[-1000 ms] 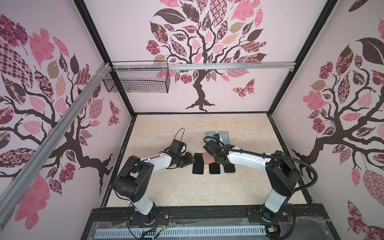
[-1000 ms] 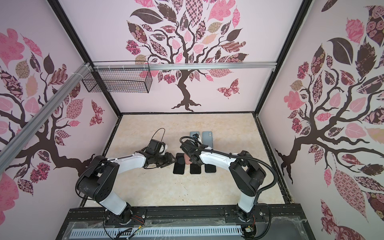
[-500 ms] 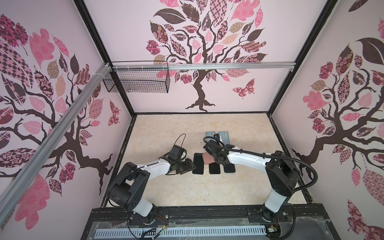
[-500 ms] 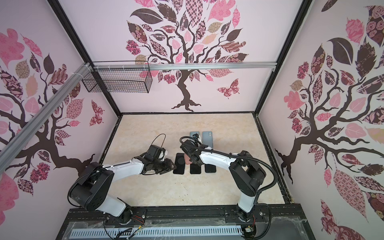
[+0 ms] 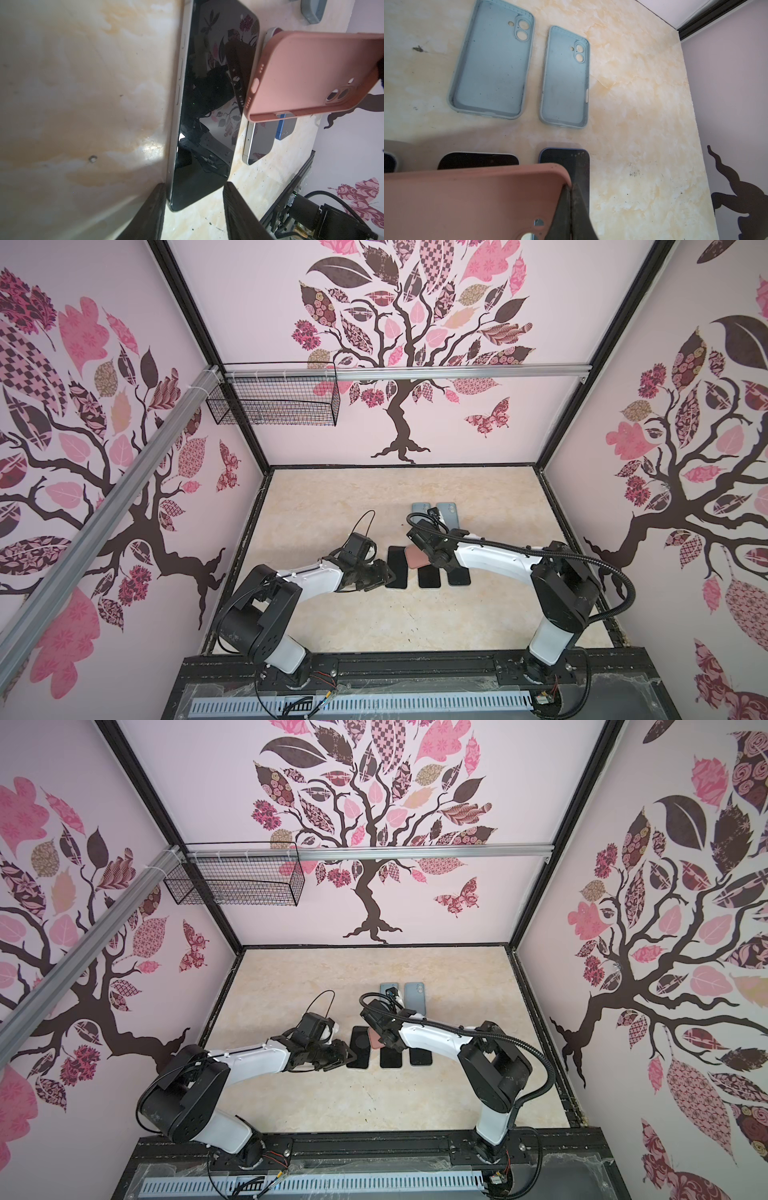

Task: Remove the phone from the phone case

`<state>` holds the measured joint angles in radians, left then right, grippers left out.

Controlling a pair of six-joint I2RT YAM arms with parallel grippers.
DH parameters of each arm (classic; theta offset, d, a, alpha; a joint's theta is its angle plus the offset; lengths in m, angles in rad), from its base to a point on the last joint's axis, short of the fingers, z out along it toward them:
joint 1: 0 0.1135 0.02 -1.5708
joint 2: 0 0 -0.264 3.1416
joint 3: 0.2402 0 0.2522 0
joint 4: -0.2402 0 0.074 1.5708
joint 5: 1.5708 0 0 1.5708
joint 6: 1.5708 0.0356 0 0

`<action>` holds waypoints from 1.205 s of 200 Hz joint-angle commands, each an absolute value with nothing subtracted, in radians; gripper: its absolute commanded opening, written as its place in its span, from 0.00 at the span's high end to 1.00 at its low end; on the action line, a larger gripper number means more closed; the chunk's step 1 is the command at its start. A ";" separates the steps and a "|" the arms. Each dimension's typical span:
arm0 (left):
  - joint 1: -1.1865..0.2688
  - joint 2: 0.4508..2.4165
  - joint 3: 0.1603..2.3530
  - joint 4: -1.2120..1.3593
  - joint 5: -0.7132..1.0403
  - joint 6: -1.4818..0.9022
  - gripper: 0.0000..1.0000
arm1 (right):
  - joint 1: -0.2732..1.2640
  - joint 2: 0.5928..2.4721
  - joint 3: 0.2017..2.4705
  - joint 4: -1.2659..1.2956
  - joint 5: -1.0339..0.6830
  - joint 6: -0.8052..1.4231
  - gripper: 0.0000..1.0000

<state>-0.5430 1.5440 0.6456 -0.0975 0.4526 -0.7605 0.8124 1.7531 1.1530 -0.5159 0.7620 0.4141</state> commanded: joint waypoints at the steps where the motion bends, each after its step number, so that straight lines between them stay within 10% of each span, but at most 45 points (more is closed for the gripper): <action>1: -0.546 1.564 0.620 -0.059 0.467 -0.768 0.52 | 0.814 1.764 1.171 -0.538 0.753 0.423 1.00; 158: -0.547 1.217 0.752 -0.381 0.116 -0.474 0.46 | 0.813 1.470 1.134 -0.469 0.669 0.349 1.00; 241: -0.721 1.145 0.978 -0.473 0.103 -0.120 0.45 | 0.813 1.199 0.978 -0.354 0.274 -0.016 1.00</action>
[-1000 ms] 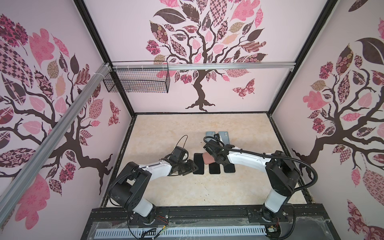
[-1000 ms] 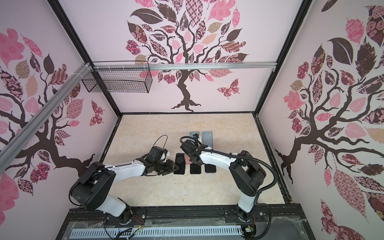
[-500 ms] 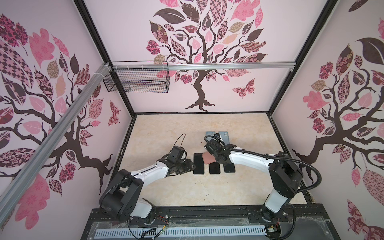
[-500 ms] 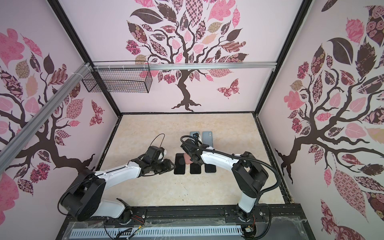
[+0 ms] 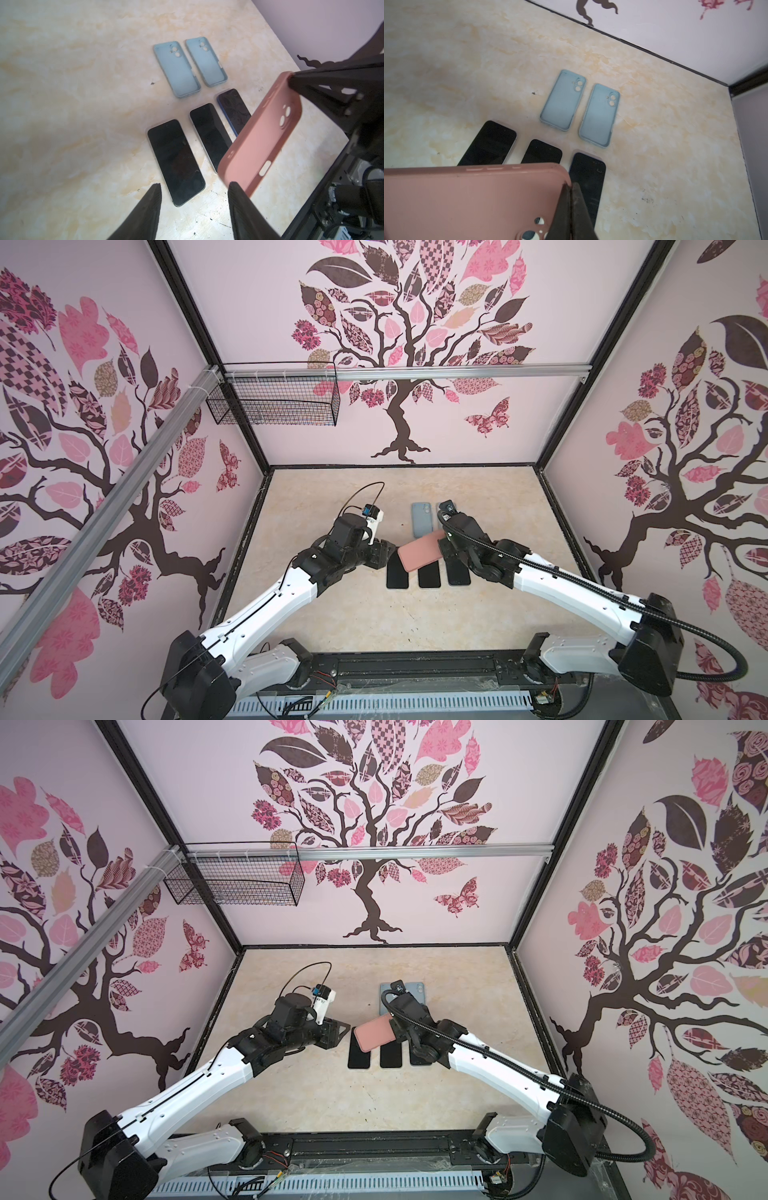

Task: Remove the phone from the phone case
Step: 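Grasp the pink case with the left gripper from the right gripper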

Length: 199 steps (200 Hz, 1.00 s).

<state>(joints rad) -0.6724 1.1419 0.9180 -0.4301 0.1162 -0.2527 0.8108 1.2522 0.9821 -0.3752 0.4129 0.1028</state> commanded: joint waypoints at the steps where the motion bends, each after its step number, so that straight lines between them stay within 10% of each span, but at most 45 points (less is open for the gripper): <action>1: -0.724 1.145 0.979 -0.473 0.104 -0.117 0.45 | 0.813 1.199 0.977 -0.354 0.271 -0.017 1.00; 199: -0.805 1.284 1.040 -0.462 0.121 -0.037 0.81 | 0.816 1.196 0.965 -0.358 0.106 -0.023 1.00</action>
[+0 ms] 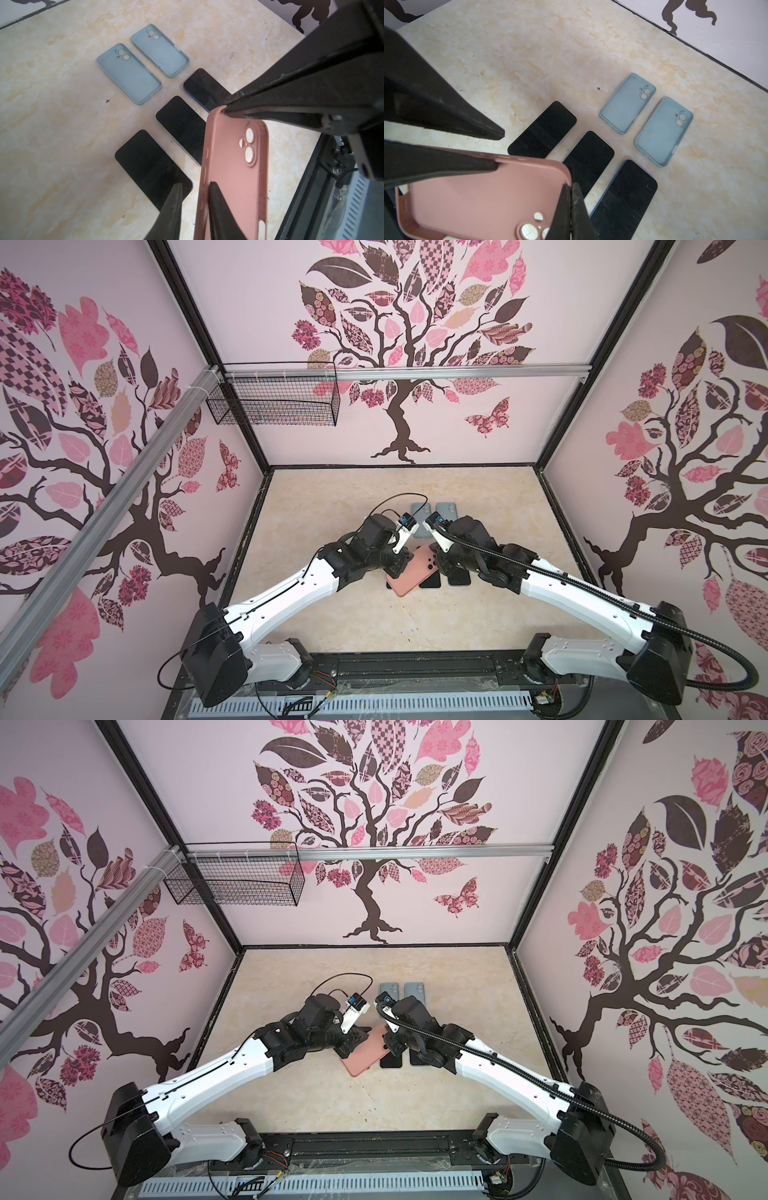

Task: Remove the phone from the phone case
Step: 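Grasp the pink case with the left gripper from the right gripper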

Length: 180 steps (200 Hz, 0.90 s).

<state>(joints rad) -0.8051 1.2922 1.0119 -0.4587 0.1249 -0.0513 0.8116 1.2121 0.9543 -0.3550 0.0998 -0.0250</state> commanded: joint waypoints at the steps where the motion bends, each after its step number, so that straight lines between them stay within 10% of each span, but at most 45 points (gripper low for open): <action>1: -0.806 1.283 1.040 -0.462 0.121 -0.038 0.81 | 0.816 1.197 0.965 -0.358 0.106 -0.023 1.00; 98: -0.806 1.259 1.004 -0.436 0.100 -0.064 1.00 | 0.815 1.149 0.941 -0.290 0.130 0.024 1.00; 133: -0.806 1.264 0.988 -0.405 -0.010 -0.159 1.00 | 0.816 1.052 0.872 -0.201 0.209 0.107 0.24; 180: -0.743 1.350 1.034 -0.391 -0.143 -0.354 1.00 | 0.815 0.979 0.759 -0.182 0.470 0.346 0.03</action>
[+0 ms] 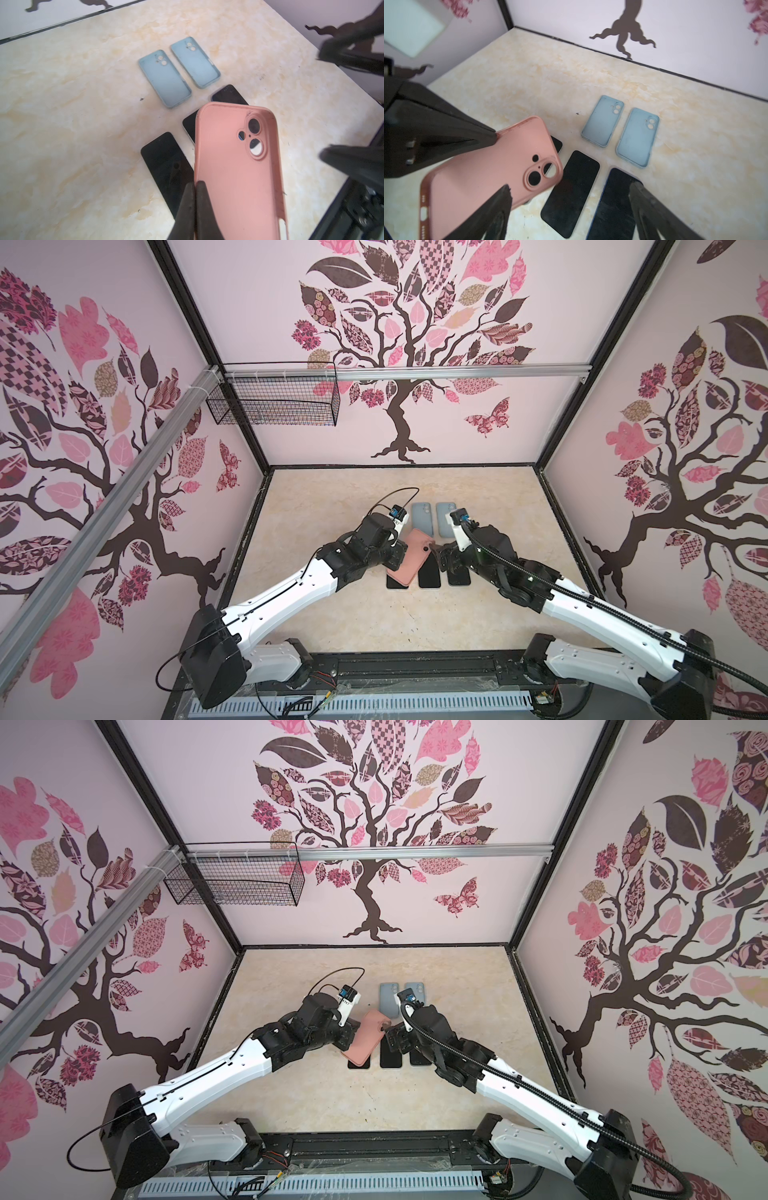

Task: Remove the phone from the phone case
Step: 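Grasp the pink case with the left gripper from the right gripper, then place the pink case by the blue cases with the left gripper while the right withdraws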

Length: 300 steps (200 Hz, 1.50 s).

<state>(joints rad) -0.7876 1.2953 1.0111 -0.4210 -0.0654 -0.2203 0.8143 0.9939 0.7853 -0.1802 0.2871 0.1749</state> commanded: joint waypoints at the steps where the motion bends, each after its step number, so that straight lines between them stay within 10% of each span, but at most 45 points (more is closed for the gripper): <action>1: -0.740 1.352 1.035 -0.389 -0.141 -0.358 1.00 | 0.814 0.980 0.758 -0.185 0.474 0.351 0.03; 116: -0.602 1.734 1.266 -0.335 -0.223 -0.607 1.00 | 0.814 1.127 0.856 -0.349 0.469 0.505 0.01; 191: -0.533 1.905 1.330 -0.210 -0.079 -0.549 1.00 | 0.707 0.886 0.695 -0.120 0.244 0.459 0.01; 300: -0.474 2.041 1.395 -0.183 -0.033 -0.515 1.00 | 0.701 0.616 0.537 0.083 0.349 0.357 0.01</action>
